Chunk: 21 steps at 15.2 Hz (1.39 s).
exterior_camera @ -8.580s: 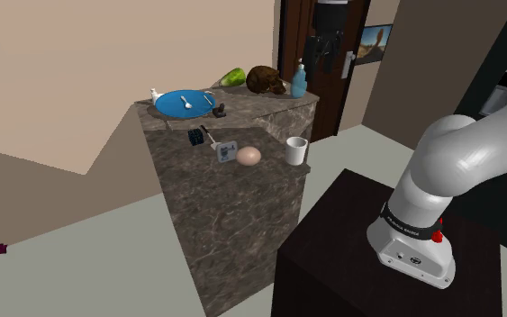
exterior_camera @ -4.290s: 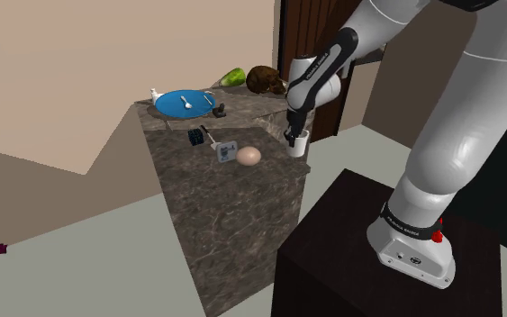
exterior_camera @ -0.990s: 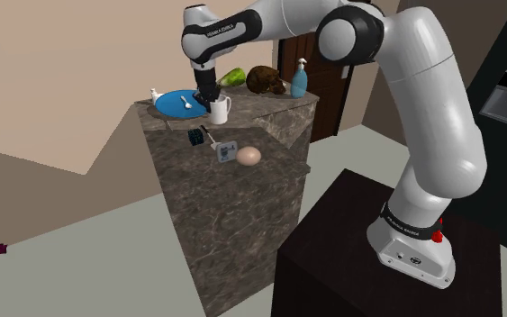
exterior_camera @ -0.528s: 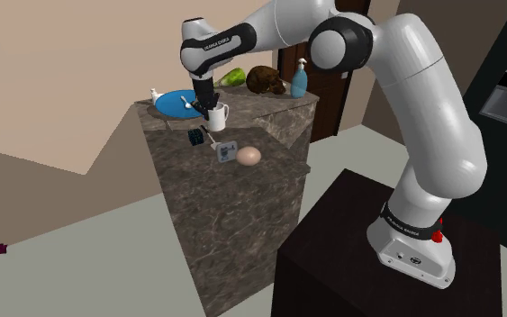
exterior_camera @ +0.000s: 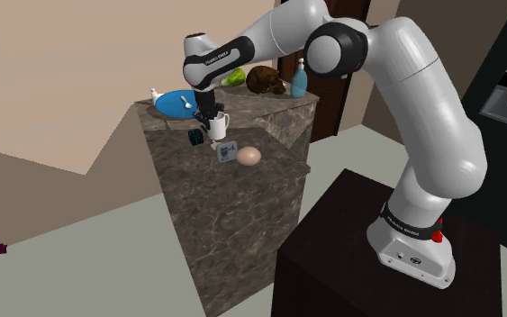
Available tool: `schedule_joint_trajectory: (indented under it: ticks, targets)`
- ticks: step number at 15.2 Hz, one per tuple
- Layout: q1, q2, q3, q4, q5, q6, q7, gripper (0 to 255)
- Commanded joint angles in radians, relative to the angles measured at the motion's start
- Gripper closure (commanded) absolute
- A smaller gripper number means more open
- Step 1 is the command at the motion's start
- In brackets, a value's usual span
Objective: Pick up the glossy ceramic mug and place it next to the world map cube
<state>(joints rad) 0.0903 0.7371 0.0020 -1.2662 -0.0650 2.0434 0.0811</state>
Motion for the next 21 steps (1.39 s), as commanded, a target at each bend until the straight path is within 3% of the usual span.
schedule_joint_trajectory:
  ticks: [1, 16, 21]
  targets:
    - [0.0, 0.009, 0.0, -0.011, -0.001, 0.021, 0.001, 255]
    - [0.0, 0.109, -0.003, -0.046, -0.004, 0.156, 0.009, 255]
    - [0.0, 0.109, -0.003, -0.046, -0.004, 0.156, 0.009, 255]
